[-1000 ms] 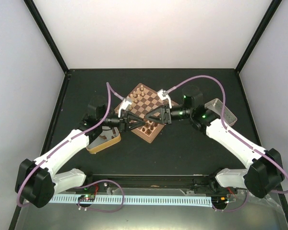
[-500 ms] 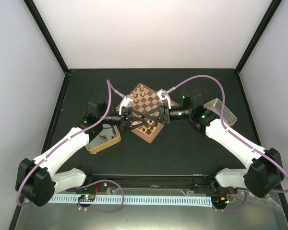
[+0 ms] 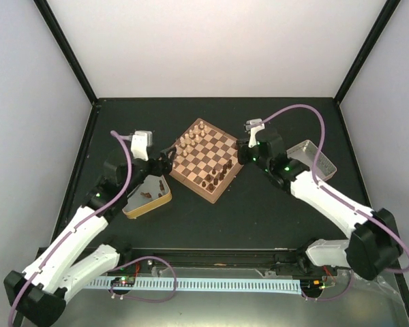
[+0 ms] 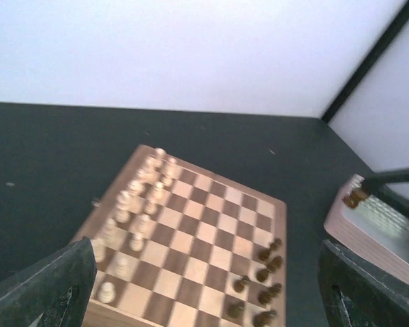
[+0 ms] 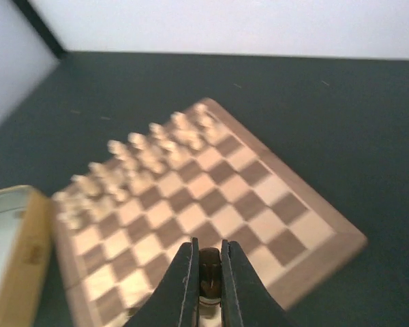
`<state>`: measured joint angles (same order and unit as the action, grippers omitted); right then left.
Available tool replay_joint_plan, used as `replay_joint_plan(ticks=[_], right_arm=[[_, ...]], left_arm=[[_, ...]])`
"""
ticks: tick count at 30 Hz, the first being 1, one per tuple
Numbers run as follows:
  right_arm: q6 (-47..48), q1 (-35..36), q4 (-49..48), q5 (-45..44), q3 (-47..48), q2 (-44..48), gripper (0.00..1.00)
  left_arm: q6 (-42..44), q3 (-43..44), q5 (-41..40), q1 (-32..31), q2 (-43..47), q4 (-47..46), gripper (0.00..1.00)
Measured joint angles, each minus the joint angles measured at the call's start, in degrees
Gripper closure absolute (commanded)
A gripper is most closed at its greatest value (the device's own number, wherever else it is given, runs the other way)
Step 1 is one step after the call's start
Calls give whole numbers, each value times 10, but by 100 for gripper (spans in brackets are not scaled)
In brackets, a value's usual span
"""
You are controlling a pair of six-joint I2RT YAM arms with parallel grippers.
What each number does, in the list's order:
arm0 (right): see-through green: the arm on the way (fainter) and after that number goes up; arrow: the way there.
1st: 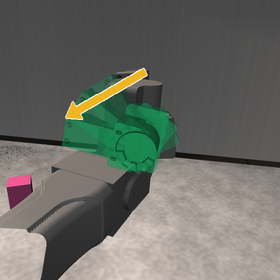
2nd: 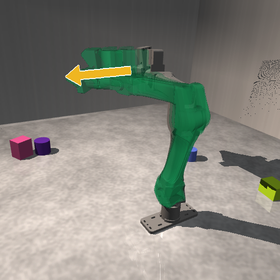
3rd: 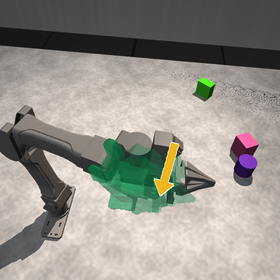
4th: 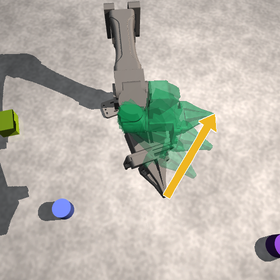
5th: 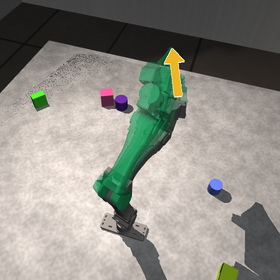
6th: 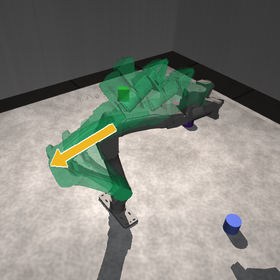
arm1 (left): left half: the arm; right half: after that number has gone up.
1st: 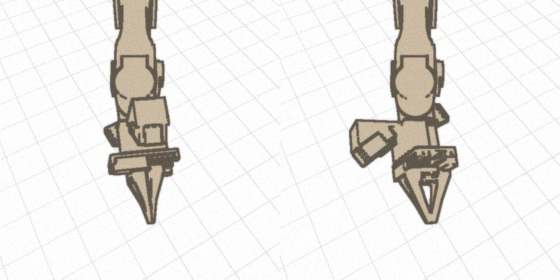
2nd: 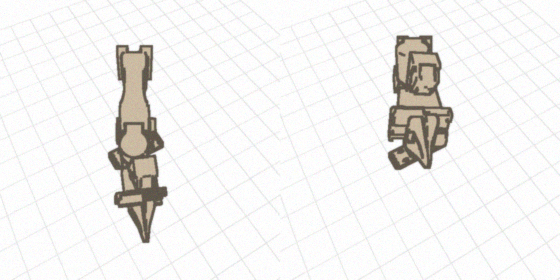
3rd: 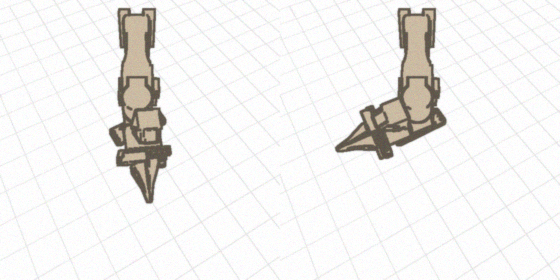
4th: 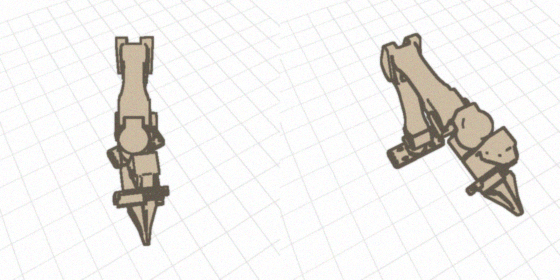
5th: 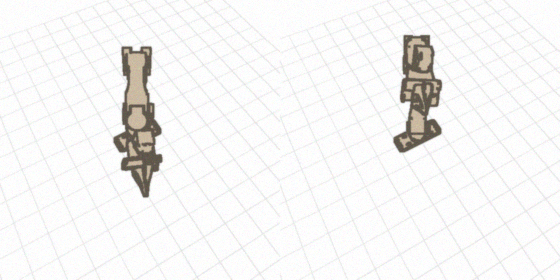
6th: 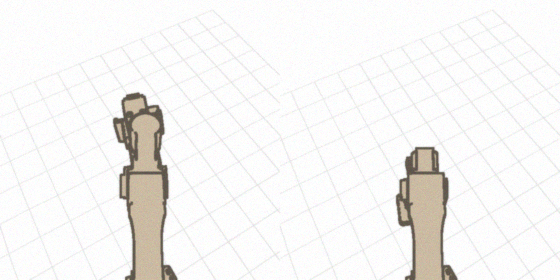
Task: Set up the chess pieces on the board
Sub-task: Place the chess piece on the chessboard.
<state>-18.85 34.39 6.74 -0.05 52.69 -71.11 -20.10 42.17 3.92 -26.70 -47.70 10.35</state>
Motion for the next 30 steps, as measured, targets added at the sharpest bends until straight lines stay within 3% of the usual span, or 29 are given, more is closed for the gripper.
replay_joint_plan(ticks=[8, 16, 30], right_arm=[[-6, -31, 0, -105, 3, -138, 99], [-3, -43, -23, -99, 33, -243, 99], [12, -43, -60, -91, 70, -330, 97]], left_arm=[[12, 0, -89, 1, 28, 34, 8], [15, 0, -73, 2, 15, 42, 8], [15, 0, -63, 4, 14, 42, 7]])
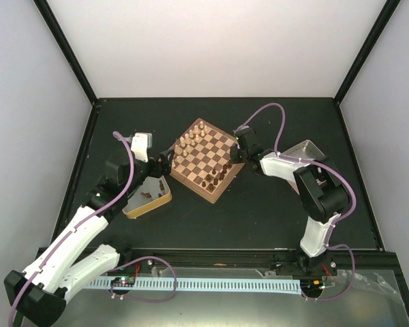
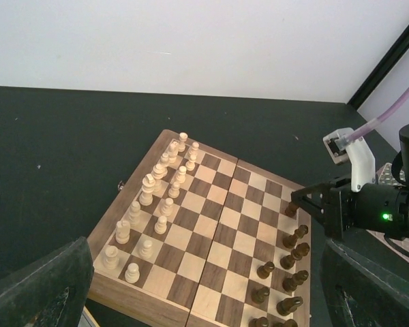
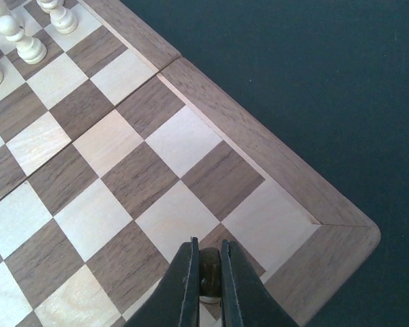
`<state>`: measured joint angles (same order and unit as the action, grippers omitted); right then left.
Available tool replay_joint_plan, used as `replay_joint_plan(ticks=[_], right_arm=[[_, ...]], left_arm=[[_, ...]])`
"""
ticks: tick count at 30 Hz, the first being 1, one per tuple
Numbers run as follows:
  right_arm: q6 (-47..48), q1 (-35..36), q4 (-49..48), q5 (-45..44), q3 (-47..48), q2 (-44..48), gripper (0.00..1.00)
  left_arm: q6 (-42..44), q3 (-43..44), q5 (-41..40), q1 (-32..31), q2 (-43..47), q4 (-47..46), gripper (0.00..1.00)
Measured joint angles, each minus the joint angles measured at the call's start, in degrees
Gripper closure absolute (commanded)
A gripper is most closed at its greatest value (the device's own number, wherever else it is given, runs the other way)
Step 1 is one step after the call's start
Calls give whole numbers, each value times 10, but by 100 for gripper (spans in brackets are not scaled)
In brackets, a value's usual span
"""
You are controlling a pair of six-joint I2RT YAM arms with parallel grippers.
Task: Set up the chess pieces on the board
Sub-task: Place the chess piece on the chessboard.
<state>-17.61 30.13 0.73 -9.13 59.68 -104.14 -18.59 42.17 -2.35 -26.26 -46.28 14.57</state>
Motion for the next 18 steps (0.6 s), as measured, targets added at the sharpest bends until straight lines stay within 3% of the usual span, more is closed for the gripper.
replay_joint_plan(ticks=[10, 18], right_arm=[[11, 0, -5, -5, 4, -7, 85], [16, 0, -2, -12, 3, -7, 67]], left_arm=[[0, 0, 0, 0, -3, 0, 7], [0, 0, 3, 0, -3, 0, 7]])
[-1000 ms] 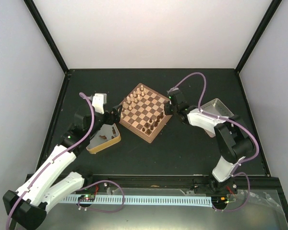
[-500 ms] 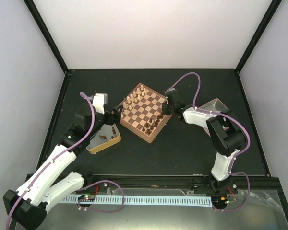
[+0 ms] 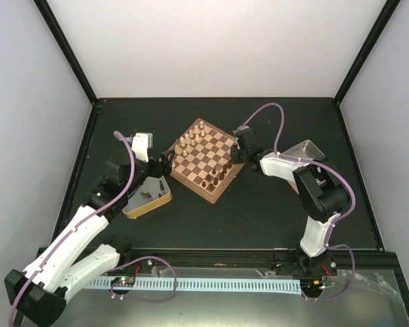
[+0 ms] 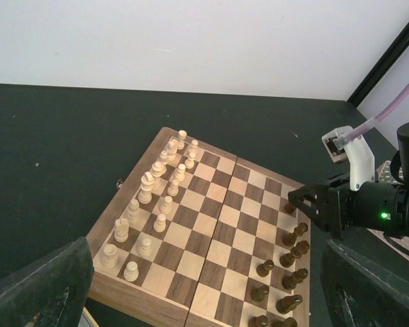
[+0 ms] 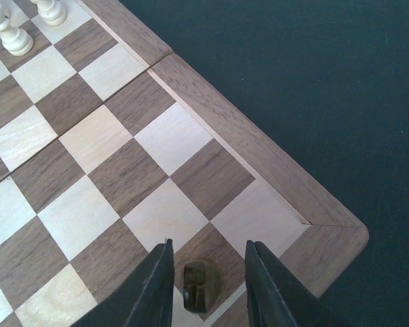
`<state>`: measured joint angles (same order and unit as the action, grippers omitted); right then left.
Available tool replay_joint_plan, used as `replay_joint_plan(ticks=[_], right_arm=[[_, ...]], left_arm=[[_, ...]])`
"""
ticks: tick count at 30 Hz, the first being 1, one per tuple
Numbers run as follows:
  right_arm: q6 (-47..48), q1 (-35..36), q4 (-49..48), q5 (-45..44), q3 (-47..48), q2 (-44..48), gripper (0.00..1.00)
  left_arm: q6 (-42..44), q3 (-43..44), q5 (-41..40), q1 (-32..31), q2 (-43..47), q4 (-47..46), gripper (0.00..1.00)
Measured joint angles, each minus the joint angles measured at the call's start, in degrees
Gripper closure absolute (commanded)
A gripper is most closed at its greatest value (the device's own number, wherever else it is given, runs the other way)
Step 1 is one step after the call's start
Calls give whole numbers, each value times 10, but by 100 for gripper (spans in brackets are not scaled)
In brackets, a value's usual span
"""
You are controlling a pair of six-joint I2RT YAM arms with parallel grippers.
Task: Set up the chess pieces on the board
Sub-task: Place the chess piece on the chessboard, then pick up the chess piece from the storage box.
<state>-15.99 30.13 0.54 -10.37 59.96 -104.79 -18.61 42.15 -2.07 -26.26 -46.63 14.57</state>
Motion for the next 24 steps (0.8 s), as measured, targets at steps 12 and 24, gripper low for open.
replay_joint_plan(ticks=[12, 24], right_arm=[[-45, 0, 53, 8, 2, 86, 48], [-104, 0, 108, 57, 3, 174, 59]], left_arm=[[-56, 0, -12, 29, -56, 35, 17], [-141, 1, 5, 148, -263, 93, 54]])
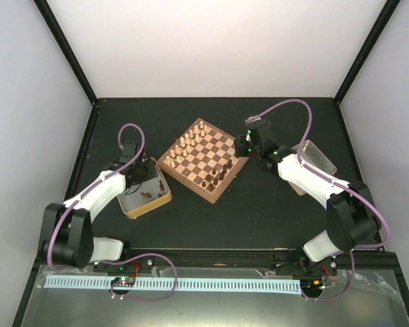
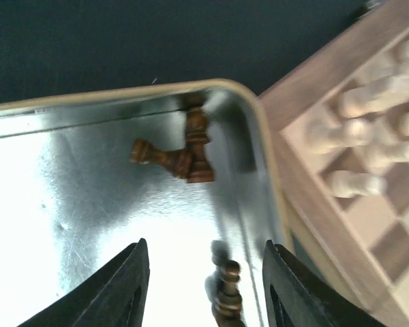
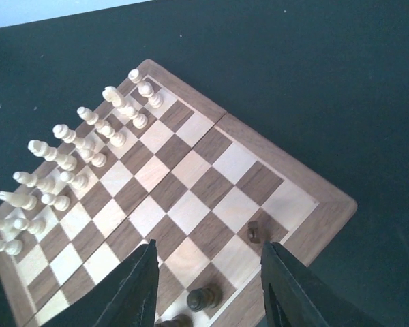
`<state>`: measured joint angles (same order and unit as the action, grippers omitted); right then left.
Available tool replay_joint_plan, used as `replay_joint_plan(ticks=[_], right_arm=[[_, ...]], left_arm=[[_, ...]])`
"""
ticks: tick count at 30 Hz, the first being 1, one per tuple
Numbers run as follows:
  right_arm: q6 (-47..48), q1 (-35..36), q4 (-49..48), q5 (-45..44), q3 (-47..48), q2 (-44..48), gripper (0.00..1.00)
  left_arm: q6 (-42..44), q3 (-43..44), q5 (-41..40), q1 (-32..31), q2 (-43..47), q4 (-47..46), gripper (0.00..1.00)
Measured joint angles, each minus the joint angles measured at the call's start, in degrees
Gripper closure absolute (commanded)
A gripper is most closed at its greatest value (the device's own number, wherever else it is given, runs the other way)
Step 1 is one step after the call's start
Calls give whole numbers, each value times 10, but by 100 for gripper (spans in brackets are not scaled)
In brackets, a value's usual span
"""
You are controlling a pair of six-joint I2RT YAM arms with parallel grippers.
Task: Set up the chess pieces on the board
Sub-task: Pick up the chess piece from the storage box.
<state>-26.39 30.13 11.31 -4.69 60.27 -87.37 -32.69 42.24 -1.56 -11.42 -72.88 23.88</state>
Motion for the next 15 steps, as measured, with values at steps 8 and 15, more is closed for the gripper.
replay_joint_plan(ticks=[8, 15], right_arm=[[-23, 0, 5, 25, -26, 27, 63], [-35, 0, 2, 42, -48, 45, 63]], left_arm=[[-40, 4, 10, 19, -132, -36, 61], [-35, 7, 14, 20, -150, -72, 57]])
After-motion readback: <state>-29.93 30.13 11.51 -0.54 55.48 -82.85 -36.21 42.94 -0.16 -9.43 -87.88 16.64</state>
